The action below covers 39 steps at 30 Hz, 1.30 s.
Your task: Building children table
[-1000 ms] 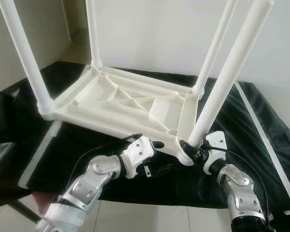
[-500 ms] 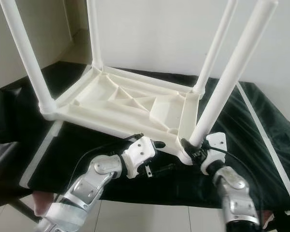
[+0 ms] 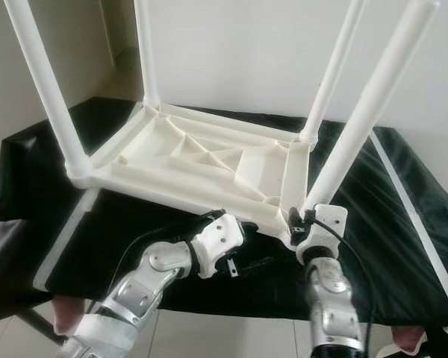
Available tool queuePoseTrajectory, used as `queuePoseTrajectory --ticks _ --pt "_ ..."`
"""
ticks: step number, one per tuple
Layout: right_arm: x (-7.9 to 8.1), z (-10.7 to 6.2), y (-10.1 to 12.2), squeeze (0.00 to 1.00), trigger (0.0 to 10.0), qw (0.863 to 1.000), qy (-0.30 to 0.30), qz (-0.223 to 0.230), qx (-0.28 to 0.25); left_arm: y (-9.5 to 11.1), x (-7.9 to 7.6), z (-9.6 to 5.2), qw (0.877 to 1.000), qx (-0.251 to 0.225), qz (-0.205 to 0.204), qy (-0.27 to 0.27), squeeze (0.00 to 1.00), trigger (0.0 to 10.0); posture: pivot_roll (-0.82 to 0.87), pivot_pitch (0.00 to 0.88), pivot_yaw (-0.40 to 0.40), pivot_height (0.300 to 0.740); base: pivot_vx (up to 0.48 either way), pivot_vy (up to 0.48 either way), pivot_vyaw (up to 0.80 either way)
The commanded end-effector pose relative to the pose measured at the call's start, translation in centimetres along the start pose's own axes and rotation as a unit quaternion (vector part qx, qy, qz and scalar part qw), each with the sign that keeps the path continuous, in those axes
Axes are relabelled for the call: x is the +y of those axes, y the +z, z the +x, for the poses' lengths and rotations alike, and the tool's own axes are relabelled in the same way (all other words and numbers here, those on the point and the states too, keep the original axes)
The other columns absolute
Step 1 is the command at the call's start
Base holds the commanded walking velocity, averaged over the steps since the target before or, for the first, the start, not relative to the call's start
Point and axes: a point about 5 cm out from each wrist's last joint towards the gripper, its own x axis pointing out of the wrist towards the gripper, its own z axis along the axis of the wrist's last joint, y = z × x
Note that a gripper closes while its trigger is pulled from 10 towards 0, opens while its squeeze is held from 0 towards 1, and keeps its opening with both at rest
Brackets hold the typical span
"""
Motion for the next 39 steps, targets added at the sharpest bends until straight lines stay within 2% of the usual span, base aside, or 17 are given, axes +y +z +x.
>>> queuePoseTrajectory --ticks 1,2,4,5,8,18,19,20,21,24,26,32,33,34,36,39 --pt "-1.0 -0.3 -1.2 0.00 10.0 0.993 -0.112 0.009 0.037 0.0 0.5 0.1 0.999 0.004 0.007 0.042 0.00 10.0 -0.02 0.000 -0.032 0.740 0.000 0.000 0.00" --pt "-1.0 -0.3 -1.2 0.00 10.0 0.993 -0.112 0.009 0.037 0.0 0.5 0.1 0.999 0.004 0.007 0.042 0.00 10.0 -0.02 0.000 -0.032 0.740 0.000 0.000 0.00" --pt "-0.7 -0.5 -1.6 0.00 10.0 0.987 -0.151 0.007 0.053 0.0 0.6 0.1 0.999 0.004 0.006 0.042 0.00 10.0 -0.02 0.000 -0.032 0.740 0.000 0.000 0.00" --pt "-0.1 -0.4 -1.7 0.00 10.0 0.986 -0.158 0.010 0.054 0.0 0.6 0.1 0.999 0.004 0.007 0.043 0.00 10.0 -0.01 0.000 -0.033 0.740 0.000 0.000 0.00" --pt "1.2 -0.2 -1.4 0.00 10.0 0.989 -0.138 0.020 0.039 0.0 0.6 -0.1 0.999 0.005 0.007 0.045 0.00 10.0 0.00 0.000 -0.034 0.740 0.000 0.000 0.00" --pt "1.5 -0.3 -1.0 0.00 10.0 0.991 -0.129 0.029 0.025 -0.2 0.6 -0.6 0.999 0.010 0.007 0.050 0.00 10.0 0.01 0.000 -0.039 0.740 0.000 0.000 0.00" --pt "1.6 -0.2 -0.9 0.87 10.0 0.992 -0.122 0.032 0.024 -0.2 0.6 -0.6 0.999 0.010 0.006 0.050 0.00 10.0 0.01 0.000 -0.039 0.740 0.000 0.000 0.00" --pt "1.7 -0.2 -0.8 0.87 10.0 0.992 -0.116 0.033 0.024 -0.2 0.5 -0.5 0.999 0.010 0.006 0.049 0.00 10.0 0.01 0.000 -0.039 0.740 0.000 0.000 0.00" --pt "1.7 -0.1 -0.6 1.00 10.0 0.994 -0.107 0.033 0.016 -0.2 0.5 -0.5 0.999 0.009 0.006 0.049 0.00 10.0 0.01 0.000 -0.040 0.740 0.000 0.000 0.00" --pt "1.7 0.0 -0.4 1.00 10.0 0.994 -0.102 0.033 0.010 -0.2 0.4 -0.5 0.999 0.009 0.006 0.049 0.00 10.0 0.01 0.000 -0.040 0.740 0.000 0.000 0.00" --pt "1.5 0.3 0.1 1.00 10.0 0.997 -0.069 0.044 0.000 -0.1 0.5 -0.4 0.999 0.008 0.006 0.049 0.00 10.0 0.01 0.000 -0.042 0.740 0.000 0.000 0.00" --pt "1.3 0.5 0.5 1.00 10.0 0.998 -0.037 0.048 -0.006 -0.1 0.5 -0.4 0.999 0.007 0.006 0.050 0.00 10.0 0.01 0.000 -0.041 0.740 0.000 0.000 0.00" --pt "1.0 0.6 0.7 0.55 10.0 0.999 0.002 0.042 -0.010 -0.1 0.4 -0.3 0.999 0.007 0.007 0.049 0.00 10.0 0.00 0.000 -0.046 0.740 0.000 0.000 0.00" --pt "0.7 0.6 0.9 0.00 10.0 0.999 0.037 0.033 -0.013 -0.1 0.5 -0.3 0.999 0.006 0.007 0.049 0.00 10.0 0.00 0.000 -0.046 0.740 0.000 0.000 0.00" --pt "-0.3 0.6 1.2 0.00 10.0 0.995 0.102 0.003 -0.018 0.0 0.5 -0.2 0.999 0.005 0.008 0.049 0.00 10.0 0.00 0.000 -0.046 0.740 0.000 0.000 0.00" --pt "-1.0 0.6 1.5 0.00 10.0 0.992 0.121 -0.017 -0.023 0.0 0.4 -0.1 0.999 0.004 0.009 0.048 0.00 10.0 -0.01 0.000 -0.047 0.740 0.000 0.000 0.00"
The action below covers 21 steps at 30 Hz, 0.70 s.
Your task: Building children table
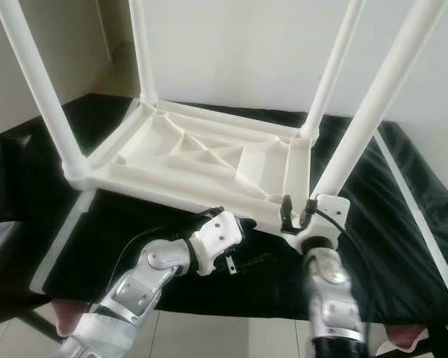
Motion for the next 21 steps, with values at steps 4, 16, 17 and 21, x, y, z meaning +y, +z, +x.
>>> queuePoseTrajectory --ticks 4,16,17,21 --pt "-0.8 -0.3 0.2 0.00 10.0 0.999 0.046 -0.025 -0.003 0.0 0.3 0.3 0.999 0.003 0.003 0.040 0.00 10.0 -0.01 0.000 -0.048 0.740 0.000 0.000 0.00" --pt "-2.3 -1.2 -0.5 0.00 10.0 0.978 0.189 -0.078 0.049 -0.1 0.4 0.3 0.999 0.003 0.005 0.040 0.00 10.0 -0.01 0.000 -0.043 0.740 0.000 0.000 0.00" --pt "-2.3 -1.2 -0.5 0.00 10.0 0.978 0.189 -0.078 0.049 -0.1 0.4 0.3 0.999 0.003 0.005 0.040 0.00 10.0 -0.01 0.000 -0.043 0.740 0.000 0.000 0.00" --pt "-2.2 -1.3 -1.2 0.00 4.1 0.973 0.207 -0.080 0.061 0.0 0.4 0.3 0.999 0.003 0.007 0.039 0.00 10.0 -0.01 0.000 -0.041 0.740 0.000 0.000 0.00"
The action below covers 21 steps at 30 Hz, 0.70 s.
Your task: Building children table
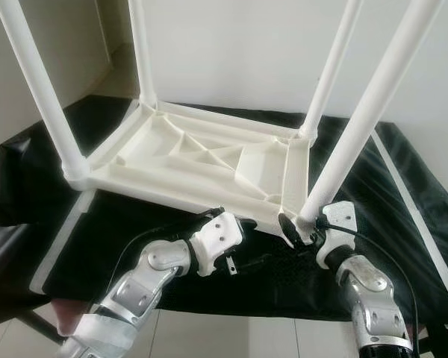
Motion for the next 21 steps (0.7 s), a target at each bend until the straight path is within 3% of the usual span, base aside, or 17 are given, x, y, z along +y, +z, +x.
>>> queuePoseTrajectory --ticks 1,2,3,11,12,14,15,21 --pt "0.3 -0.2 -0.8 0.00 4.1 1.000 0.021 0.002 0.014 0.0 0.5 0.2 0.999 0.005 0.006 0.039 0.00 10.0 -0.01 0.000 -0.041 0.740 0.000 0.000 0.00" --pt "0.3 -0.2 -0.8 0.00 4.1 1.000 0.021 0.002 0.014 0.0 0.5 0.2 0.999 0.005 0.006 0.039 0.00 10.0 -0.01 0.000 -0.041 0.740 0.000 0.000 0.00" --pt "0.3 -0.2 -1.0 0.00 0.0 1.000 0.021 0.005 0.016 -0.1 0.5 0.2 0.999 0.005 0.006 0.039 0.00 10.0 -0.01 0.000 -0.040 0.740 0.000 0.000 0.00" --pt "-0.3 -0.5 -1.4 0.00 0.0 1.000 0.016 0.010 0.021 -0.1 0.3 0.1 0.999 0.006 0.005 0.037 0.00 10.0 -0.01 0.000 -0.038 0.740 0.000 0.000 0.00" --pt "-0.5 -0.5 -1.5 0.00 1.1 1.000 0.008 0.016 0.023 -0.1 0.4 0.1 0.999 0.006 0.005 0.038 0.00 10.0 -0.01 0.000 -0.037 0.740 0.000 0.000 0.00" --pt "-0.6 -0.5 -1.5 0.00 1.1 0.999 0.002 0.020 0.024 -0.1 0.4 0.1 0.999 0.006 0.005 0.038 0.00 10.0 -0.01 0.000 -0.037 0.740 0.000 0.000 0.00" --pt "-0.8 -0.5 -1.5 0.00 10.0 0.999 -0.006 0.020 0.026 -0.1 0.4 0.1 0.999 0.006 0.005 0.038 0.00 10.0 -0.01 0.000 -0.037 0.740 0.000 0.000 0.00" --pt "-1.5 -0.4 -1.9 0.00 10.0 0.997 -0.068 0.007 0.045 -0.1 0.4 0.1 0.999 0.007 0.005 0.038 0.00 10.0 -0.01 0.000 -0.038 0.740 0.000 0.000 0.00"
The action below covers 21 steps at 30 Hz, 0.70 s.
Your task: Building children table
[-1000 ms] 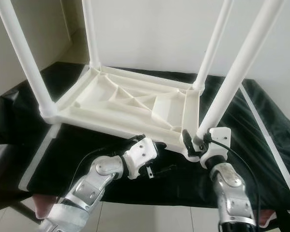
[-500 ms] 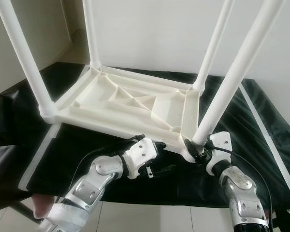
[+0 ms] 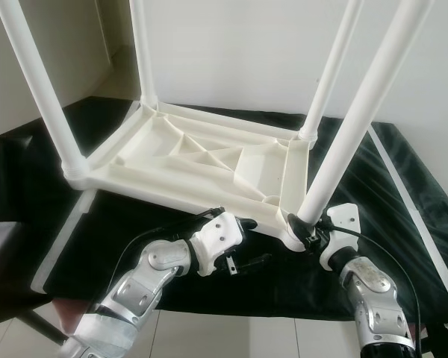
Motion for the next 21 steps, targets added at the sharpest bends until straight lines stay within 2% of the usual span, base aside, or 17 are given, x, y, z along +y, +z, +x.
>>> queuePoseTrajectory --ticks 1,7,10,14,19,20,21 --pt "-0.9 -0.4 -1.3 0.00 10.0 0.998 -0.056 0.002 0.033 -0.1 0.4 0.1 0.999 0.006 0.004 0.038 0.00 10.0 -0.01 0.000 -0.038 0.740 0.000 0.000 0.00" --pt "-0.6 -0.3 -1.5 0.00 10.0 0.993 -0.111 0.021 0.022 -0.2 0.3 0.1 0.999 0.007 0.005 0.036 0.00 10.0 -0.02 0.000 -0.034 0.740 0.000 0.000 0.00" --pt "-0.5 -0.2 -1.3 0.00 10.0 0.981 -0.186 0.054 0.011 -0.1 0.3 0.1 0.999 0.006 0.005 0.035 0.00 10.0 -0.02 0.000 -0.033 0.740 0.000 0.000 0.00" --pt "-0.5 -0.2 -1.5 0.00 10.0 0.972 -0.223 0.074 0.015 -0.1 0.3 0.1 0.999 0.006 0.005 0.034 0.00 10.0 -0.02 0.000 -0.034 0.740 0.000 0.000 0.00" --pt "0.6 0.3 -2.0 0.00 10.0 0.944 -0.311 0.105 0.022 -0.2 0.2 0.1 0.999 0.007 0.004 0.034 0.00 10.0 -0.01 0.000 -0.035 0.740 0.000 0.000 0.00" --pt "0.6 0.3 -2.0 0.00 10.0 0.944 -0.311 0.105 0.022 -0.2 0.2 0.1 0.999 0.007 0.004 0.034 0.00 10.0 -0.01 0.000 -0.035 0.740 0.000 0.000 0.00" --pt "1.1 0.5 -2.0 0.00 10.0 0.936 -0.331 0.119 0.020 -0.2 0.2 0.1 0.999 0.007 0.003 0.034 0.00 10.0 -0.01 0.000 -0.035 0.740 0.000 0.000 0.00"
